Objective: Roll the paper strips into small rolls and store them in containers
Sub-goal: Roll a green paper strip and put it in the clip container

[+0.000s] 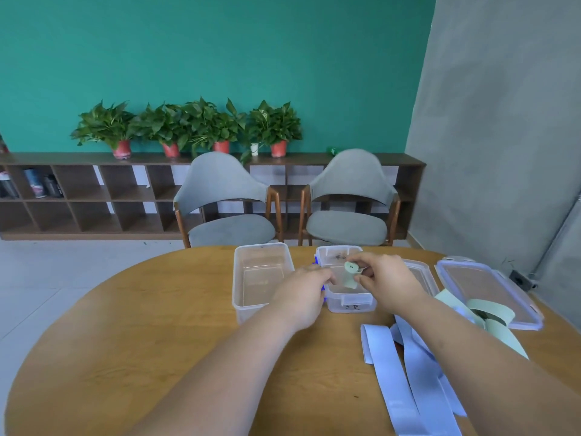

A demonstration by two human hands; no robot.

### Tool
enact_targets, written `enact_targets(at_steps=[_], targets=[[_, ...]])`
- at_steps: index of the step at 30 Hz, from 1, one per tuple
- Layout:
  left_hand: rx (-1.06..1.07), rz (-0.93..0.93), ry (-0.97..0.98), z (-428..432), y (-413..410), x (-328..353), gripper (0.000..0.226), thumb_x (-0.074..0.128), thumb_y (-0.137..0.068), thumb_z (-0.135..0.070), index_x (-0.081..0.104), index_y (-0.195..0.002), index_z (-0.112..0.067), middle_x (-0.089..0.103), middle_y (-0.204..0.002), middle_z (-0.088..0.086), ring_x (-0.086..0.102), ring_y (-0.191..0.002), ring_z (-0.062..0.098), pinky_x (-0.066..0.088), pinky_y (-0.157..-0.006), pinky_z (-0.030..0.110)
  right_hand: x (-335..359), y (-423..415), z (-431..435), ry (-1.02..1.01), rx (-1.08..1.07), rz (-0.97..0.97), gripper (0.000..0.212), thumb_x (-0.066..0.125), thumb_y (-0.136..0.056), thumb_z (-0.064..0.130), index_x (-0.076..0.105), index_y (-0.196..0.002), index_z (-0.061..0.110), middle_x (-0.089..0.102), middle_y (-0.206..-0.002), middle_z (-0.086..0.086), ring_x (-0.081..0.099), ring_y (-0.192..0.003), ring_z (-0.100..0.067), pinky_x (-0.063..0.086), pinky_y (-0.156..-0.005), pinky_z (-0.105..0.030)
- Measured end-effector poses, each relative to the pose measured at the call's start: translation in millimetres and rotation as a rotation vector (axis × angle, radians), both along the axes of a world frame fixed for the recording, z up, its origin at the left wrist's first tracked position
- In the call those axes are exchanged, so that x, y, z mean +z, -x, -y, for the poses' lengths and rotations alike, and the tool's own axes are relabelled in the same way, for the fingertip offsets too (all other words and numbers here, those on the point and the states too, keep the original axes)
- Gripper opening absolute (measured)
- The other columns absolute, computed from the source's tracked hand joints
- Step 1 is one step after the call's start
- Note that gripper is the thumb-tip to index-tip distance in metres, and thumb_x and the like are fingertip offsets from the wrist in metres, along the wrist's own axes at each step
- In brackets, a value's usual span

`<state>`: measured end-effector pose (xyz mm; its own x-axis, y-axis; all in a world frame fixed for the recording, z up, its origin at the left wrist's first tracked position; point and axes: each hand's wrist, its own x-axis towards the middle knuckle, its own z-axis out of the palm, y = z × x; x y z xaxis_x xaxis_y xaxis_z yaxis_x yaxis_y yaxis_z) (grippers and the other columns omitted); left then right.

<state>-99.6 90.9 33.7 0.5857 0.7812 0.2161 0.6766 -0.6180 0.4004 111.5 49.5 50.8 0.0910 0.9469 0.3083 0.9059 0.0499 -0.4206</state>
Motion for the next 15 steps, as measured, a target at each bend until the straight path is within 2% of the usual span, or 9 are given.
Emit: enact_targets(at_steps=[4, 9, 15], targets=[[-0.050, -0.119, -0.112, -20.0, -8.3, -9.5, 0.056, 0.055, -0.094, 0.002, 0.057, -0.138, -0.031, 0.057, -0.138, -0.005, 0.047, -0.126, 0.021, 0.046, -0.103, 0.037, -24.3, -5.7, -23.7, 0.035, -0.046, -0.013, 0.044, 0.069, -0.094, 0.013, 0.067, -0.132, 0.035, 0.076, -0.112, 0.010, 0.070, -0.095, -0.015, 0.059, -0.087, -0.035], [-0.023, -0.167, -0.102, -37.2, -2.9, -28.6, 0.070, 0.051, -0.093, 0.006, 0.044, -0.151, -0.032, 0.048, -0.142, -0.004, 0.040, -0.133, 0.022, 0.048, -0.101, 0.040, -50.8, 1.4, -38.7, 0.083, -0.062, -0.015, 0.042, 0.064, -0.097, 0.009, 0.066, -0.132, 0.033, 0.075, -0.114, 0.005, 0.070, -0.096, -0.017, 0.058, -0.085, -0.030], [-0.089, -0.193, -0.141, -44.7, 19.5, -35.6, 0.068, 0.047, -0.093, 0.005, 0.046, -0.150, -0.031, 0.049, -0.139, -0.003, 0.042, -0.132, 0.021, 0.047, -0.103, 0.043, -65.0, 15.2, -42.3, 0.064, -0.030, -0.122, 0.044, 0.065, -0.095, 0.006, 0.067, -0.132, 0.031, 0.074, -0.114, 0.009, 0.069, -0.098, -0.013, 0.055, -0.089, -0.026]])
